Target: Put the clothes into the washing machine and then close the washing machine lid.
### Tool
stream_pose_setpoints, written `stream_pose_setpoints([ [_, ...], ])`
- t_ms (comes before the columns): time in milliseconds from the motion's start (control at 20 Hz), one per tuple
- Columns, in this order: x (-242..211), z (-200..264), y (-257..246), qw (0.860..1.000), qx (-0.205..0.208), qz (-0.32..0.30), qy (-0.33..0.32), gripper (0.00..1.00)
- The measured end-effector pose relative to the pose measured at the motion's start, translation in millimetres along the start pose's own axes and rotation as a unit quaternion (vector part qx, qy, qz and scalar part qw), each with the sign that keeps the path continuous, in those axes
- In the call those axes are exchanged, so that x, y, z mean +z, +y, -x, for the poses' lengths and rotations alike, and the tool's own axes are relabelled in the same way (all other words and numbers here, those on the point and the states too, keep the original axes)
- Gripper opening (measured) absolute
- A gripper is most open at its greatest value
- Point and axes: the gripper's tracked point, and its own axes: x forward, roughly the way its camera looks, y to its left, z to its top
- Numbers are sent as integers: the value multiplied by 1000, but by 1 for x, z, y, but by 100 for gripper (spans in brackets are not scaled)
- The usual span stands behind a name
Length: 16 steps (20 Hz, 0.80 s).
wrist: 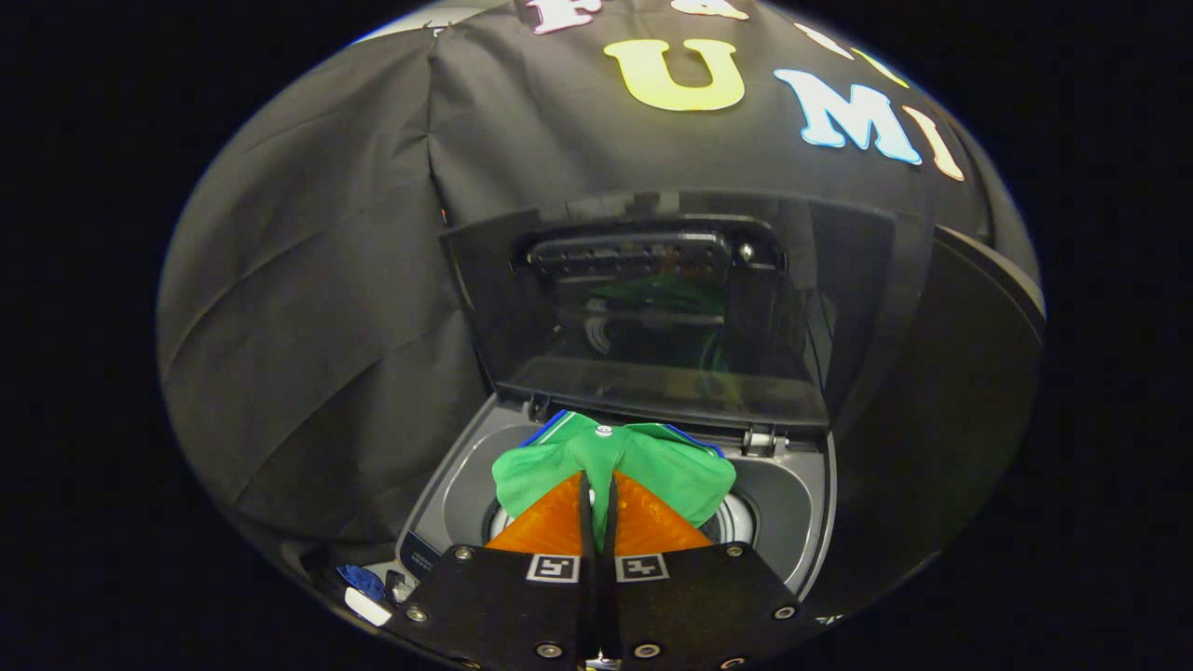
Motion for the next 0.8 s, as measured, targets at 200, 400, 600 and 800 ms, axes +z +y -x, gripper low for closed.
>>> stream_pose_setpoints([
  [200, -33, -11, -4, 999, -11, -15, 43, 3],
  [400, -54, -14, -8, 997, -15, -21, 75, 7],
  [600, -68, -11, -17, 996, -31, -10, 84, 23],
  [800, -73, -7, -20, 996, -41, -6, 84, 65],
])
